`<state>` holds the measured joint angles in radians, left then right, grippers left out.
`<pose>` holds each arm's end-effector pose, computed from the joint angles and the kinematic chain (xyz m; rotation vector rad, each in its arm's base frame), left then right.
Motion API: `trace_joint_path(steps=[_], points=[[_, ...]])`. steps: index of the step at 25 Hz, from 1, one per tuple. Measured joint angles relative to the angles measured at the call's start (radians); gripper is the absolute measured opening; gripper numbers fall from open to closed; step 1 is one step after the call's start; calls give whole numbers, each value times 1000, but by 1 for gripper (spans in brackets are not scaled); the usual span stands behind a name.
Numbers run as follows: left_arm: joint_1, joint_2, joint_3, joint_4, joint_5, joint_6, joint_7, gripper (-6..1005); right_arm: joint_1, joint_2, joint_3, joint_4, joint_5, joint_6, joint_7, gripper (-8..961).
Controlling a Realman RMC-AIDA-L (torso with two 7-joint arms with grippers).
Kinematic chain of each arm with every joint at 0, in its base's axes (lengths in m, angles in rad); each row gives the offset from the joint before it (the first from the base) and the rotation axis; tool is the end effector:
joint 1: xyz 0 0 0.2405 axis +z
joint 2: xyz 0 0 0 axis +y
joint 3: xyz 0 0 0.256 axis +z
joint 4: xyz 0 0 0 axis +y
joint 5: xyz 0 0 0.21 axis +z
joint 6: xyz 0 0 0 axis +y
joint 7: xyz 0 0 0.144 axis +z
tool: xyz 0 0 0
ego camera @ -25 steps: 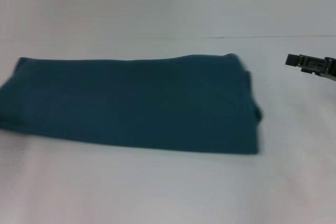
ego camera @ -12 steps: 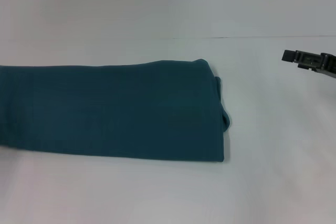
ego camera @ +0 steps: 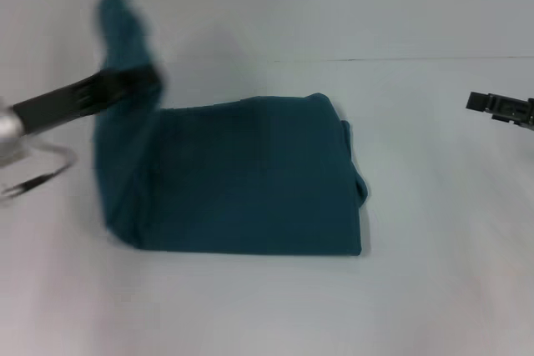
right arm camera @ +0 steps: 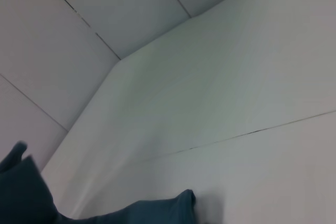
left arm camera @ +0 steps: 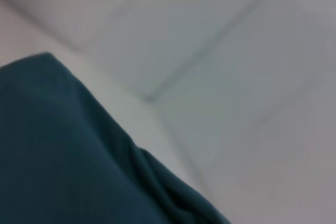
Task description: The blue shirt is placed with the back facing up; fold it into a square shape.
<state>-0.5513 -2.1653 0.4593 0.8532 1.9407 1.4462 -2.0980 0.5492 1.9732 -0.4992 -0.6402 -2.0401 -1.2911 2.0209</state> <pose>-0.2501 0.3656 0.0447 -2.1431 -1.4191 -1.0938 0.3154 0.3757 0.0728 -2.0672 1.4367 0.7642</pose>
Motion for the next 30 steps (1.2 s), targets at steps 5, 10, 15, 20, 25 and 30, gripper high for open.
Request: trace_joint_path(steps=[5,10,15,20,25,30], points=[[-95,-3,103,-258,-189,-67,144,14,-17,-23,5,-7,0,-17,-13,826],[-236,-9,110,-633,-297,-250,394,14,-22,-56,5,-8,0,-45,-29,823],[-337,-11,40,-936,-393,-417,702,13,-21,-77,-1,-11,-4,-59,-40,821],[-324,-11,-75,-1079,-386,-413,891,13,-17,-82,-13,-15,-9,-57,-52,819],[-285,-11,-80,-1093,-336,-345,898,135,-12,-80,-31,-16,-11,-43,-49,817],[-246,-7,-77,-1035,-235,-221,853,314,0,-81,-71,-14,-21,-14,-16,815]])
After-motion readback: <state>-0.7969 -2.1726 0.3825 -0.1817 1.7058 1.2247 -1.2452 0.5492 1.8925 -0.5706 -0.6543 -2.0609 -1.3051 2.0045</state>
